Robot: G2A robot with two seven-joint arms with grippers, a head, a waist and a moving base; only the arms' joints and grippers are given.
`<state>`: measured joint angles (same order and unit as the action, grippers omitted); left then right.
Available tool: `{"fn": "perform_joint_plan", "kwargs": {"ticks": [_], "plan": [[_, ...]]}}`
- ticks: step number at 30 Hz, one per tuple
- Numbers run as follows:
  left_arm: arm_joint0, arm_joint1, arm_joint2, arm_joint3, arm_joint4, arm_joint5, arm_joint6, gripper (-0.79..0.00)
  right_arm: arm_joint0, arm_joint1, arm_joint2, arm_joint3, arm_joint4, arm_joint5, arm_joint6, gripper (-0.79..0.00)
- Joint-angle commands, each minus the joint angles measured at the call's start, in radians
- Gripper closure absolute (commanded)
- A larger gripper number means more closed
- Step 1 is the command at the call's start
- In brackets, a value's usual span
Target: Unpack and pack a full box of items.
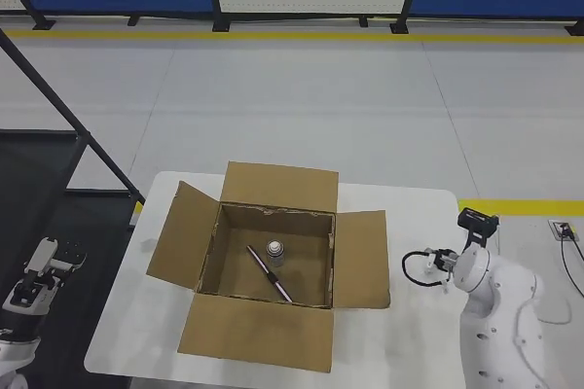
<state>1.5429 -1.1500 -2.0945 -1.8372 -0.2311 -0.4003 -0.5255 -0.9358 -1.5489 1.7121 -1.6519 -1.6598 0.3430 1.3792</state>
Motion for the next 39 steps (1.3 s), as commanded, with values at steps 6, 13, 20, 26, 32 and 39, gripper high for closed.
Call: {"fn": "perform_joint_plan", "kwargs": {"ticks": [6, 13, 20, 26, 32, 39], "plan": [[0.0, 0.0, 0.0, 0.0, 0.0, 0.0, 0.0, -0.785, 0.046, 0.008, 0.025, 0.143, 0.052, -0.021, -0.048, -0.637], [0.0, 0.0, 0.0, 0.0, 0.0, 0.0, 0.0, -0.785, 0.074, 0.014, 0.022, 0.207, 0.059, -0.02, -0.081, -0.336], [0.0, 0.0, 0.0, 0.0, 0.0, 0.0, 0.0, -0.785, 0.099, 0.019, 0.022, 0.254, 0.071, -0.01, -0.104, -0.249], [0.0, 0.0, 0.0, 0.0, 0.0, 0.0, 0.0, -0.785, 0.09, 0.019, 0.004, 0.201, 0.077, 0.005, -0.127, 0.0], [0.0, 0.0, 0.0, 0.0, 0.0, 0.0, 0.0, -0.785, 0.002, 0.011, -0.08, -0.093, 0.073, 0.008, -0.14, 0.0], [0.0, 0.0, 0.0, 0.0, 0.0, 0.0, 0.0, -0.785, -0.052, 0.002, -0.263, -0.393, 0.042, -0.064, -0.145, 0.0]]}}
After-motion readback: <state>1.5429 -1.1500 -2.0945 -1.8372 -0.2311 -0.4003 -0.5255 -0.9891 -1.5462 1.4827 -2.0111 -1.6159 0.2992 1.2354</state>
